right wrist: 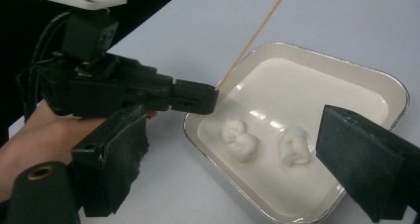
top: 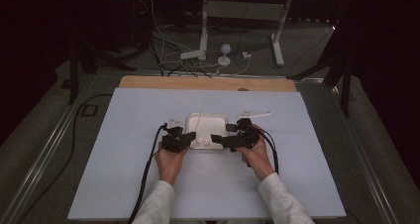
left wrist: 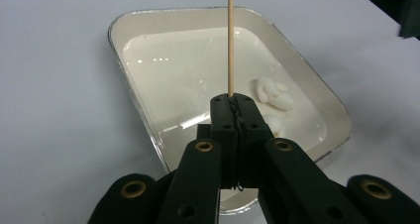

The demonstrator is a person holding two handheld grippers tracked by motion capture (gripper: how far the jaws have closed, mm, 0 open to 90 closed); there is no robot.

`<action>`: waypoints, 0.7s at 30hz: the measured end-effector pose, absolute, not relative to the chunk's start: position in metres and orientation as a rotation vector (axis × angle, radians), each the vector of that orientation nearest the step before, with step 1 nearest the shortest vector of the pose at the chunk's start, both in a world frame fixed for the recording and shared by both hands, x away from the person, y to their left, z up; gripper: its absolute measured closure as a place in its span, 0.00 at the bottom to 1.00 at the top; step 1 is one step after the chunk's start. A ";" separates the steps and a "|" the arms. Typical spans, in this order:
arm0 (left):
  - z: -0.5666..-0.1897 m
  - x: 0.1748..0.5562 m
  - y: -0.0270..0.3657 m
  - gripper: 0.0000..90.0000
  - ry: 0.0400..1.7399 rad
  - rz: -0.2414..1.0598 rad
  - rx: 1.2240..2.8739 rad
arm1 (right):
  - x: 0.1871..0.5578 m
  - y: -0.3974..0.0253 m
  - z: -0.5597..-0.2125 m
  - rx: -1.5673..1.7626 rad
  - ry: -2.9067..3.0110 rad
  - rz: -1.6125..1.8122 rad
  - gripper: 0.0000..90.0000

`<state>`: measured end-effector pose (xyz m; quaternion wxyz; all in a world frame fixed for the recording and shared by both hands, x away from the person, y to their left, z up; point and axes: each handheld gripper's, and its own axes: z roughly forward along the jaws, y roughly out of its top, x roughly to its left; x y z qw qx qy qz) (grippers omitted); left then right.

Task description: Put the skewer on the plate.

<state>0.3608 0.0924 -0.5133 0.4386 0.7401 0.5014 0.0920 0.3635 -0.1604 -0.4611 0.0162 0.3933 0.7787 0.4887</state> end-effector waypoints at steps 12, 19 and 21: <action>-0.522 0.362 0.085 0.85 1.281 0.249 1.894 | 0.362 -0.158 -0.462 1.210 2.431 1.509 0.14; -0.520 0.361 0.087 0.69 1.282 0.244 1.882 | 0.362 -0.158 -0.462 1.208 2.431 1.507 0.15; -0.518 0.360 0.087 0.66 1.281 0.246 1.881 | 0.362 -0.157 -0.463 1.206 2.432 1.505 0.15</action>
